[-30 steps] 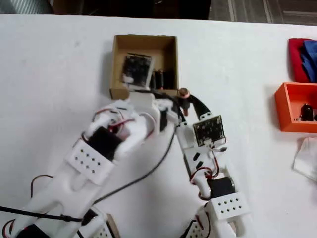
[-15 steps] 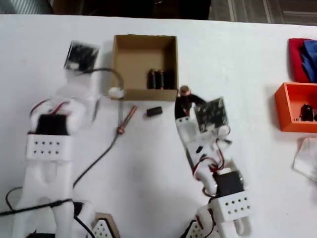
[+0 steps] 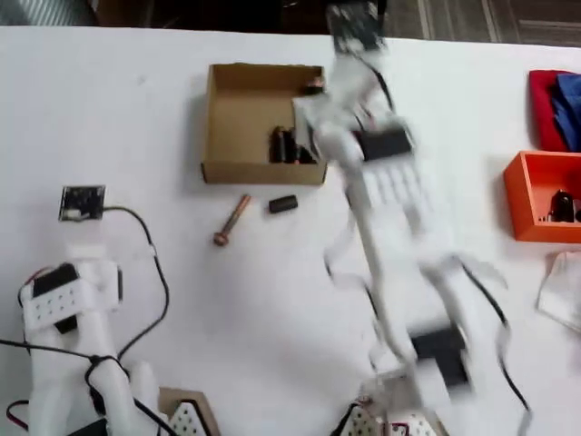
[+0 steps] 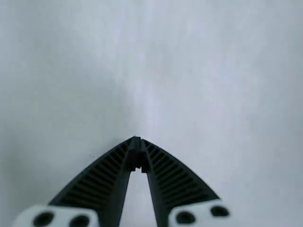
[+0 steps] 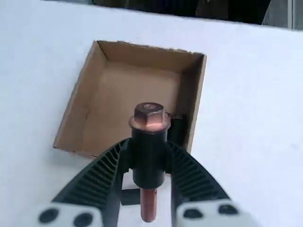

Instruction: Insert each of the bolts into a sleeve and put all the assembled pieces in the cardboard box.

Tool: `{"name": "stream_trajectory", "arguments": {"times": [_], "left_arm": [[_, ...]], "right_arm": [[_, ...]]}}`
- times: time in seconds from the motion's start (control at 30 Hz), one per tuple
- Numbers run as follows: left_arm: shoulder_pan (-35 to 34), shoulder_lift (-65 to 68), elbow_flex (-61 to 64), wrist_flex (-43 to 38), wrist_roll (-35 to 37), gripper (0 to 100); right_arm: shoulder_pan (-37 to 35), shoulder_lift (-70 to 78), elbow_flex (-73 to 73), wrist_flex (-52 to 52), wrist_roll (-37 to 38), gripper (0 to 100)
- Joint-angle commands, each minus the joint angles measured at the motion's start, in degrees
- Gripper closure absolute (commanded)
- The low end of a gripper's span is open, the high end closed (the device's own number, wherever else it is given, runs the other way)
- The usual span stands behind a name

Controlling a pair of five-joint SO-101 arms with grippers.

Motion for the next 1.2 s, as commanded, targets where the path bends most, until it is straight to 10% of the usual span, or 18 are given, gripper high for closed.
{"name": "stream_trajectory", "arguments": {"times": [0.0, 0.23, 1.17], "left_arm": [[-0.7, -1.8, 2.2, -3.7, -0.4, 98], [-0.4, -1.8, 5.6, -7.6, -0.4, 98], [1.8, -1.8, 6.4, -7.6, -0.4, 98]], "right_arm": [[-0.7, 27.9, -40.4, 10.9, -1.8, 97.8], [-3.2, 61.2, -79.9, 14.1, -1.7, 97.8], [-6.5, 64.3, -61.9, 3.0, -7.5, 97.8]]}}
